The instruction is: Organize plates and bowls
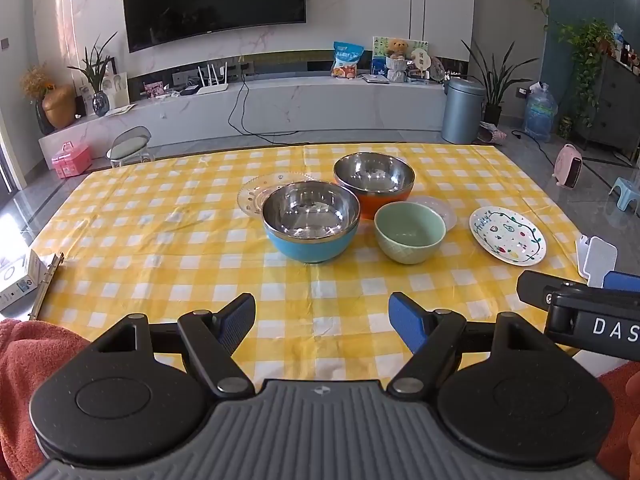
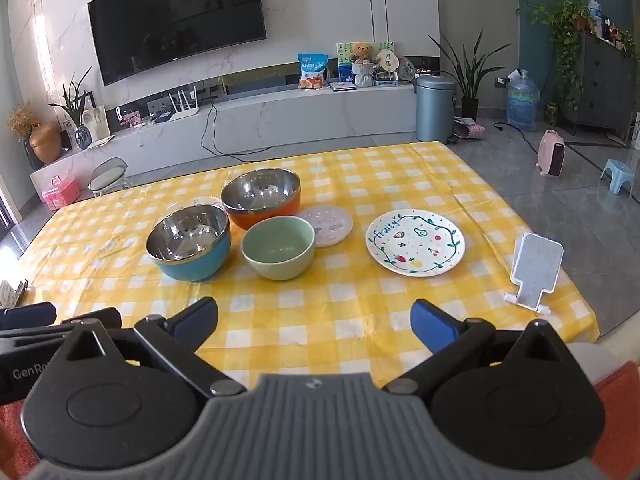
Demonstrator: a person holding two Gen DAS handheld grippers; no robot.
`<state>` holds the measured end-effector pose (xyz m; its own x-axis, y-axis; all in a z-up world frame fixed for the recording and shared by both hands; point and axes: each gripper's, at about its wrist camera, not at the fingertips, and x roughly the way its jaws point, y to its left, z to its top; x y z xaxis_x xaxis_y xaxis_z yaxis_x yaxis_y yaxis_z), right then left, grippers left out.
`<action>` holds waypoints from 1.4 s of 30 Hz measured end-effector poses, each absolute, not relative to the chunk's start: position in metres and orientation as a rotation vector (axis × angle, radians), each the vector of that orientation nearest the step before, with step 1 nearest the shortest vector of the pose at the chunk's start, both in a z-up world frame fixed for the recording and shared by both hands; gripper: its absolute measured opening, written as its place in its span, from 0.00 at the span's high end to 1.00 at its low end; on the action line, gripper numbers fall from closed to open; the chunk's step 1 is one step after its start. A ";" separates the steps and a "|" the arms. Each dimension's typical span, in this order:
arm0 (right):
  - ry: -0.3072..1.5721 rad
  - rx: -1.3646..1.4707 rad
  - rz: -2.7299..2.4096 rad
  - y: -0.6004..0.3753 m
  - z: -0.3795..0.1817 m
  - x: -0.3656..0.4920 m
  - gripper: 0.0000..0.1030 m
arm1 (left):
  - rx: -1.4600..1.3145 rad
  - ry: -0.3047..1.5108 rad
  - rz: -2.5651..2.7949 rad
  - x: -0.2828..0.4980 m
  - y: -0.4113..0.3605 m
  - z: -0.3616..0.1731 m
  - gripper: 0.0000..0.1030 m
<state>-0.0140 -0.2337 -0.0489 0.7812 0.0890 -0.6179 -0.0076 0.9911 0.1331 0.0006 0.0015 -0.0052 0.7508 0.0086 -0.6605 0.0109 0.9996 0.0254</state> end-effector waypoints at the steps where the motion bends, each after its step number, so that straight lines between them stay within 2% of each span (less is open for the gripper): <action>1: 0.674 0.126 0.052 -0.234 -0.050 -0.013 0.02 | 0.029 0.722 -0.002 0.001 0.002 -0.006 0.13; 42: 0.678 0.124 0.051 -0.233 -0.047 -0.014 0.02 | 0.041 0.738 0.000 -0.004 -0.001 -0.008 0.13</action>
